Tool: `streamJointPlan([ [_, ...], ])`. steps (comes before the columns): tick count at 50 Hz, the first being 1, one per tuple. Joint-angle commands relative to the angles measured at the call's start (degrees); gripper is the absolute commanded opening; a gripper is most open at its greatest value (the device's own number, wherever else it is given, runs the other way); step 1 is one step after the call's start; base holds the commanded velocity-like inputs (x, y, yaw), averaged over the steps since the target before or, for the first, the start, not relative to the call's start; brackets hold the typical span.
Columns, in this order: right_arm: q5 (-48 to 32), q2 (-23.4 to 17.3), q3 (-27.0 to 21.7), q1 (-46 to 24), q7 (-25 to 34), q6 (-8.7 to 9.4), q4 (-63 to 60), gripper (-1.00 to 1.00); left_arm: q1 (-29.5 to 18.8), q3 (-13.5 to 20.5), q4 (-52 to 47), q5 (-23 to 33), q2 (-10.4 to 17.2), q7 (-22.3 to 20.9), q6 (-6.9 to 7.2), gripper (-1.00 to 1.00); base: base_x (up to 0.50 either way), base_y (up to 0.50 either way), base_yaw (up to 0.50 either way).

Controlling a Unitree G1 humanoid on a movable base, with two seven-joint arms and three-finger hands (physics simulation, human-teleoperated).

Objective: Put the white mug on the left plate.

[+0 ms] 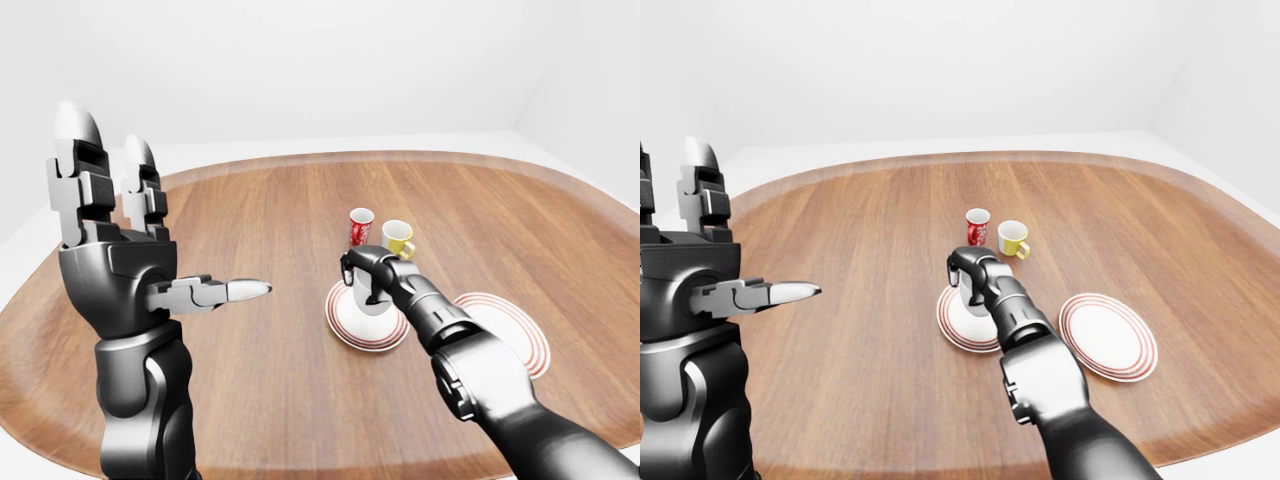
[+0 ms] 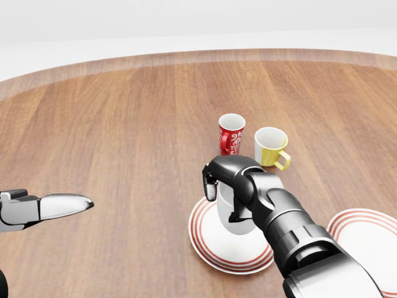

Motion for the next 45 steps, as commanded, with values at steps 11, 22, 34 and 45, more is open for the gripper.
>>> streamJointPlan([
  [11, -1.9, 1.0, -1.1, 0.7, -4.2, -0.01, 2.4, -1.0, 0.6, -0.5, 0.2, 0.3, -0.3, -0.2, 0.0, 1.0, 0.0, 0.0, 0.0],
  [22, -1.7, 1.1, -1.0, 1.6, -5.0, -0.01, 2.6, -1.0, 0.7, -0.4, 0.0, 0.2, -0.3, -0.3, 0.0, 1.0, 0.0, 0.0, 0.0],
  [34, -3.6, 0.8, -0.6, 1.7, -6.5, -0.01, 2.9, -1.0, 0.7, -0.4, 0.1, 0.3, -0.3, -0.4, 0.0, 1.0, 0.0, 0.0, 0.0],
  [45, -4.7, 1.0, -0.6, 2.7, -8.2, -0.01, 3.0, -1.0, 0.6, -0.5, 0.1, 0.4, -0.3, -0.3, 0.0, 1.0, 0.0, 0.0, 0.0],
])
